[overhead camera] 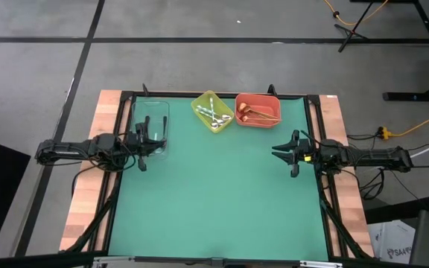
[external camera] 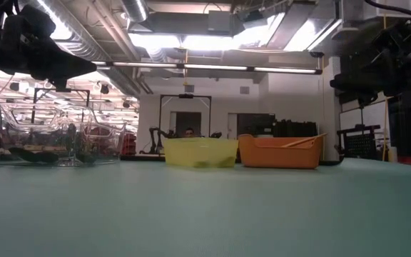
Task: Sort silverware by color (type)
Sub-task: Return to Home Position
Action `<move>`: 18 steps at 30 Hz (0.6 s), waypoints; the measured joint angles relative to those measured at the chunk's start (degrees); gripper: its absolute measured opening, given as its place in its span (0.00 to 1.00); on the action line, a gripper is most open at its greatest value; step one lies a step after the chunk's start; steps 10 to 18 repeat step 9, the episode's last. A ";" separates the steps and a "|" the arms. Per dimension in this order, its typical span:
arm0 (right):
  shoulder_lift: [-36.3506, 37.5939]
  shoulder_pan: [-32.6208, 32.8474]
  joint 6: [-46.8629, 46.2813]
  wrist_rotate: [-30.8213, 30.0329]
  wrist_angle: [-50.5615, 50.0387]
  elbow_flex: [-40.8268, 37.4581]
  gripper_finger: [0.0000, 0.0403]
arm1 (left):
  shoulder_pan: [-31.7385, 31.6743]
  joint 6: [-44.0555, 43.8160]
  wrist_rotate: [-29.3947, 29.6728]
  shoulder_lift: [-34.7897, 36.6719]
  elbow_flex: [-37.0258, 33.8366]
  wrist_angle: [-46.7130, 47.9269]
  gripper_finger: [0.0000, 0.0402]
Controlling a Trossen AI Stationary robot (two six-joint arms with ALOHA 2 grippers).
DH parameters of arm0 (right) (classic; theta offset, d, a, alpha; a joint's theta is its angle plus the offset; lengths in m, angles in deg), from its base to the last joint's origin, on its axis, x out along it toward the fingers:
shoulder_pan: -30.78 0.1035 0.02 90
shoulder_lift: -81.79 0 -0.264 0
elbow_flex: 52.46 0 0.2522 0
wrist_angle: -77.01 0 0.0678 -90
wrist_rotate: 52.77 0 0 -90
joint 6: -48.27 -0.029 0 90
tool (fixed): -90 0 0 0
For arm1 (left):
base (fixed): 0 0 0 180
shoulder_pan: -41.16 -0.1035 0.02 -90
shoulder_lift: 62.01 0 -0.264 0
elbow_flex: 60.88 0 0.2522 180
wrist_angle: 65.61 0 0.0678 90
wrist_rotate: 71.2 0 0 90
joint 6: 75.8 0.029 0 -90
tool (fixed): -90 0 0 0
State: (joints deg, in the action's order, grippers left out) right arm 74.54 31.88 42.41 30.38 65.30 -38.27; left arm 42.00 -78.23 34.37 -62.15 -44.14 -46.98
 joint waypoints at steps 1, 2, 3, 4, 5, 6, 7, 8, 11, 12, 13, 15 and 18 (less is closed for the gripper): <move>0.00 0.00 0.00 0.00 0.00 0.00 0.22 | -0.01 0.00 0.00 0.00 0.00 0.00 0.01; -0.01 0.00 -0.01 -0.02 0.01 0.00 0.22 | 0.00 0.00 0.00 -0.01 0.00 0.00 0.01; -0.01 0.00 -0.01 -0.01 0.01 0.00 0.22 | -0.01 0.00 -0.01 0.00 0.00 0.00 0.01; 0.00 0.00 0.00 -0.01 0.01 0.00 0.22 | 0.00 0.00 -0.01 -0.01 0.00 0.00 0.01; 0.00 0.00 0.00 -0.02 0.02 0.00 0.22 | -0.01 0.00 -0.01 -0.01 0.00 0.00 0.01; -0.02 0.00 0.00 -0.02 0.00 0.00 0.22 | -0.02 0.00 0.00 0.00 0.00 0.02 0.01; -0.02 0.00 0.00 0.00 0.00 0.00 0.22 | -0.01 0.00 -0.02 -0.01 0.00 0.00 0.01; -0.02 0.00 0.00 -0.01 0.01 0.00 0.22 | -0.02 0.00 -0.02 -0.02 0.00 0.00 0.01; -0.01 0.00 0.00 -0.01 0.01 0.00 0.22 | 0.00 0.00 0.00 0.00 0.00 0.00 0.01; -0.01 0.00 0.00 -0.01 0.01 0.00 0.22 | 0.00 0.00 0.00 0.00 0.00 0.00 0.01; -0.01 0.00 0.00 -0.01 0.01 0.00 0.22 | 0.00 0.00 0.00 0.00 0.00 0.00 0.01; -0.01 0.00 0.00 -0.01 0.01 0.00 0.22 | 0.00 0.00 0.00 0.00 0.00 0.00 0.01; -0.01 0.00 0.00 -0.01 0.01 0.00 0.22 | 0.00 0.00 0.00 0.00 0.00 0.00 0.01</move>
